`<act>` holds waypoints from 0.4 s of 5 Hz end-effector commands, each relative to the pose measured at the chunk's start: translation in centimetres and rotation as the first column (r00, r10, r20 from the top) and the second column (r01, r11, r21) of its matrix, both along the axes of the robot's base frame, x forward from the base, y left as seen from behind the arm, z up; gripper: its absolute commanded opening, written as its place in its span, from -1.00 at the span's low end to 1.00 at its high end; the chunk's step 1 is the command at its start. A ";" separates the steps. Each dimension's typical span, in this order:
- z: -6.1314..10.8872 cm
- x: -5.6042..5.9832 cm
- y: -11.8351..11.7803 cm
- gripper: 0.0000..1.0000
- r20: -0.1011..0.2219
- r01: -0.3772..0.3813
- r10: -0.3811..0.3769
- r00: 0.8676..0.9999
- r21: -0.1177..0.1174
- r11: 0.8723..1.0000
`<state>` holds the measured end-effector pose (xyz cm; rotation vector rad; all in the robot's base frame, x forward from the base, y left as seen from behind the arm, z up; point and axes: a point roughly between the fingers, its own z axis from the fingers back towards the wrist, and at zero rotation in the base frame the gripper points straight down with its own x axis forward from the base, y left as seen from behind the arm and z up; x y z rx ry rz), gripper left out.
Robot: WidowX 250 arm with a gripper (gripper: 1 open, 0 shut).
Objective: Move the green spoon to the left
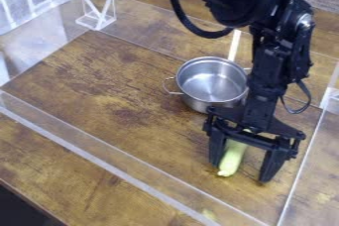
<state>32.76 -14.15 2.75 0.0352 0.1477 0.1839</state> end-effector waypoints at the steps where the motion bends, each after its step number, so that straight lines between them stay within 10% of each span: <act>1: 1.4 1.0 -2.0 1.00 0.037 -0.008 0.008 0.999 -0.013 1.000; 2: 1.3 1.2 -1.2 -1.00 0.028 0.034 -0.034 0.999 -0.012 0.999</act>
